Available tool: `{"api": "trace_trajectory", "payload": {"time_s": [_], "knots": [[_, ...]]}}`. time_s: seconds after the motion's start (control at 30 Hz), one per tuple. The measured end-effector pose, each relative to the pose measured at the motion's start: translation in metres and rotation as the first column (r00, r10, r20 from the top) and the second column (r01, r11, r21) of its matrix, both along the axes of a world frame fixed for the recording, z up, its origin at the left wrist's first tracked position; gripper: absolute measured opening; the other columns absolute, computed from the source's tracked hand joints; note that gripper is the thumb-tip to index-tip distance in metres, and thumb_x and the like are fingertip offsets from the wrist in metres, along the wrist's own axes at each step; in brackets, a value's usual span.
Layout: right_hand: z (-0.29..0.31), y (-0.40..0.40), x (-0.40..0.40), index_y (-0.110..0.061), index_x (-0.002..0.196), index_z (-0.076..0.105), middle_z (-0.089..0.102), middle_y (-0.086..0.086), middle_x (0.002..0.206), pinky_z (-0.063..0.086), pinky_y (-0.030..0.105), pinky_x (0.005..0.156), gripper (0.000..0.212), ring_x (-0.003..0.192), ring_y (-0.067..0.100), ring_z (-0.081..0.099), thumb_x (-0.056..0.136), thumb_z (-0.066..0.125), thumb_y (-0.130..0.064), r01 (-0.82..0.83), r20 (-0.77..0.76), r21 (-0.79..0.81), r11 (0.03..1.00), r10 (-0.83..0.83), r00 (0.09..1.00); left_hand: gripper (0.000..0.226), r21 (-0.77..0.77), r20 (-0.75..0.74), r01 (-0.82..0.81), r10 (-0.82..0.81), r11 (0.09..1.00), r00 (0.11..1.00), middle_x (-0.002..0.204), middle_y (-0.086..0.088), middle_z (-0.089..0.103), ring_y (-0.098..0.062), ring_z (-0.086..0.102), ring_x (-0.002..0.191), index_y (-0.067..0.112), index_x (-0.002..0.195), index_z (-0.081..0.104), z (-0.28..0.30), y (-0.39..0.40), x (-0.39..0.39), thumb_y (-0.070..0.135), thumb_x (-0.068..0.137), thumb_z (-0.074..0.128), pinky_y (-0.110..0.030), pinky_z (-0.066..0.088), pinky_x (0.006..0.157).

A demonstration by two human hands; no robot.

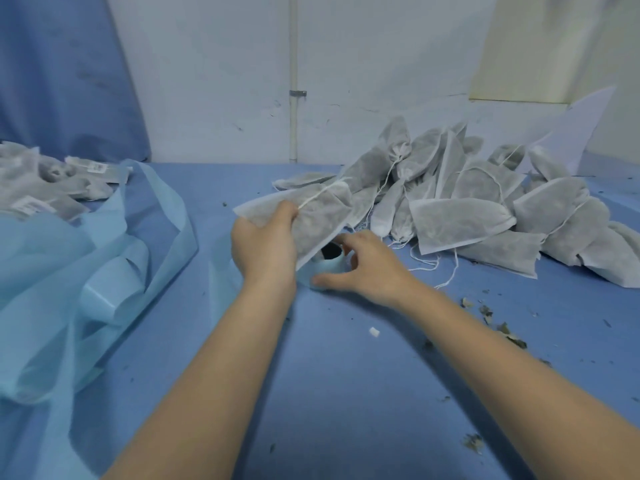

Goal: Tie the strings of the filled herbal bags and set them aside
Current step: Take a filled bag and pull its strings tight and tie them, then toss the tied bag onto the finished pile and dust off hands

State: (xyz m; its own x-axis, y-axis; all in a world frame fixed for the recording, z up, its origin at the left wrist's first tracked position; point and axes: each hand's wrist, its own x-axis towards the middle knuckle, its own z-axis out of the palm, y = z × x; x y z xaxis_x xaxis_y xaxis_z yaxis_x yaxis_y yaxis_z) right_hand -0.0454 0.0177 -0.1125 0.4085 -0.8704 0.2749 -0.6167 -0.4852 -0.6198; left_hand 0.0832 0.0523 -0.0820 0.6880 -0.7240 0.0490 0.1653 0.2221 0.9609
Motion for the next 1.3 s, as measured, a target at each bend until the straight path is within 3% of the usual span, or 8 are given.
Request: {"api": "trace_trajectory", "payload": {"time_s": [0.13, 0.27, 0.4, 0.47, 0.63, 0.83, 1.0, 1.3], "knots": [[-0.007, 0.004, 0.015, -0.029, 0.095, 0.058, 0.065, -0.01, 0.093, 0.046, 0.015, 0.067, 0.04, 0.078, 0.002, 0.056, 0.066, 0.083, -0.02, 0.002, 0.217, 0.014, 1.0, -0.005, 0.976, 0.032, 0.047, 0.11, -0.03, 0.025, 0.998, 0.994, 0.092, -0.005, 0.068, -0.025, 0.064, 0.085, 0.005, 0.098, 0.063, -0.008, -0.003, -0.007, 0.025, 0.074, 0.068, -0.033, 0.052, 0.07], [-0.013, 0.004, 0.021, -0.022, 0.122, 0.052, 0.062, -0.004, 0.114, 0.048, 0.031, 0.082, 0.063, 0.102, 0.015, 0.059, 0.067, 0.08, -0.034, 0.146, 0.08, 0.037, 0.989, -0.148, 0.986, 0.027, 0.078, 0.223, -0.085, 0.066, 0.993, 0.973, 0.076, 0.004, 0.056, -0.021, 0.053, 0.076, 0.007, 0.093, 0.055, -0.013, -0.001, -0.016, 0.026, 0.077, 0.067, -0.027, 0.035, 0.061], [-0.009, 0.011, 0.014, -0.035, 0.081, 0.049, 0.054, -0.025, 0.079, 0.037, 0.003, 0.058, 0.038, 0.069, -0.017, 0.052, 0.066, 0.084, -0.032, 0.075, 0.162, 0.036, 0.997, -0.08, 0.983, 0.024, 0.098, 0.231, -0.076, 0.052, 0.992, 0.972, 0.072, 0.009, 0.049, -0.013, 0.047, 0.065, 0.009, 0.09, 0.05, -0.017, -0.003, -0.019, 0.023, 0.079, 0.066, -0.023, 0.027, 0.053], [-0.008, 0.014, 0.005, -0.037, 0.087, 0.048, 0.051, -0.028, 0.08, 0.035, -0.001, 0.059, 0.044, 0.068, -0.02, 0.049, 0.065, 0.086, -0.036, 0.043, 0.175, 0.115, 0.992, -0.063, 0.982, 0.026, 0.099, 0.224, -0.077, 0.053, 0.992, 0.973, 0.077, 0.004, 0.055, -0.019, 0.051, 0.072, 0.007, 0.095, 0.054, -0.018, -0.004, -0.019, 0.023, 0.079, 0.066, -0.022, 0.031, 0.058], [-0.011, 0.016, -0.016, -0.02, 0.119, 0.057, 0.063, -0.015, 0.088, 0.045, 0.015, 0.076, 0.048, 0.071, 0.0, 0.061, 0.077, 0.076, -0.01, 0.001, 0.303, 0.268, 0.964, -0.085, 0.949, 0.031, 0.109, 0.156, -0.076, 0.059, 0.991, 0.986, 0.094, -0.002, 0.061, -0.024, 0.056, 0.085, 0.008, 0.102, 0.056, -0.02, -0.006, -0.015, 0.026, 0.078, 0.067, -0.025, 0.038, 0.07], [-0.016, 0.024, -0.014, -0.023, 0.098, 0.067, 0.071, -0.009, 0.083, 0.046, 0.012, 0.077, 0.033, 0.069, -0.004, 0.064, 0.07, 0.084, -0.018, 0.132, 0.363, 0.179, 0.975, -0.19, 0.912, 0.027, 0.109, 0.144, -0.063, 0.047, 0.992, 0.988, 0.077, 0.007, 0.052, -0.024, 0.054, 0.084, 0.012, 0.097, 0.053, -0.022, -0.008, -0.015, 0.025, 0.078, 0.067, -0.026, 0.04, 0.071], [-0.017, 0.023, -0.011, -0.013, 0.095, 0.072, 0.064, -0.017, 0.071, 0.039, -0.001, 0.065, 0.033, 0.059, -0.016, 0.057, 0.065, 0.087, -0.013, 0.201, 0.408, 0.128, 0.971, -0.236, 0.882, 0.026, 0.102, 0.141, -0.071, 0.056, 0.992, 0.988, 0.077, 0.008, 0.051, -0.022, 0.053, 0.081, 0.013, 0.093, 0.051, -0.023, -0.009, -0.016, 0.025, 0.078, 0.067, -0.025, 0.037, 0.069], [-0.014, 0.024, -0.012, -0.015, 0.078, 0.073, 0.064, -0.017, 0.064, 0.044, 0.002, 0.065, 0.022, 0.058, -0.012, 0.058, 0.062, 0.088, -0.012, 0.222, 0.426, 0.124, 0.967, -0.254, 0.868, 0.029, 0.11, 0.203, -0.077, 0.054, 0.991, 0.978, 0.088, 0.001, 0.057, -0.026, 0.056, 0.093, 0.01, 0.098, 0.055, -0.023, -0.009, -0.015, 0.027, 0.078, 0.067, -0.026, 0.039, 0.072]]}}
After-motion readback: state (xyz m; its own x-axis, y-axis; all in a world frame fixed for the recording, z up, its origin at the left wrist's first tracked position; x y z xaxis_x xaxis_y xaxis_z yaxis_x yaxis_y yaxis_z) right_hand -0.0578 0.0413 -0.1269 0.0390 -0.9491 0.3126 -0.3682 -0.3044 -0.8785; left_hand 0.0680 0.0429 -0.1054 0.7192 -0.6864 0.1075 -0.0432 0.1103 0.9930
